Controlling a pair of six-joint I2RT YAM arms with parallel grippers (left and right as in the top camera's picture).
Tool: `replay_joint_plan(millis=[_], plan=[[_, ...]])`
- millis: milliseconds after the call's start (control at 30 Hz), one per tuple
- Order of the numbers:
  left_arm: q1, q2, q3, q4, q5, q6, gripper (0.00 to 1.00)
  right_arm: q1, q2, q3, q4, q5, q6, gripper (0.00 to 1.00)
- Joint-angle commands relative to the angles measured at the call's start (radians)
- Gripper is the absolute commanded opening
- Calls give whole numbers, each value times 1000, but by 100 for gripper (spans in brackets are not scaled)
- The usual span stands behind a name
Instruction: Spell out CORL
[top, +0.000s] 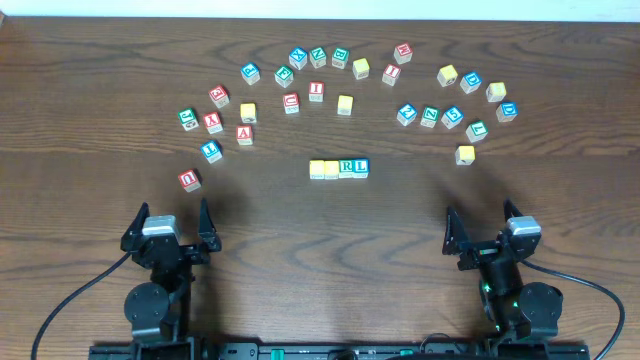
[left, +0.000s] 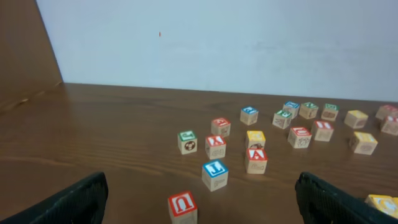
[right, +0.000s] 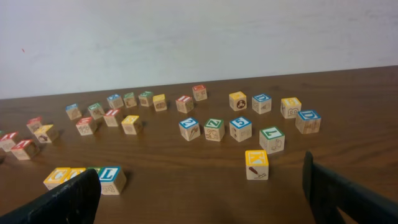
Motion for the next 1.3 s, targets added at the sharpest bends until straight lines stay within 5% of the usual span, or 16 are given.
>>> replay_joint_plan(millis=[0,1267], plan=[[9,-11,-35,-7,-9,18,95,-7,-1,-2,-3,-10,8,99],[8,-6,-35,-66,-8,17,95,-7,-1,-2,-3,-10,8,99]])
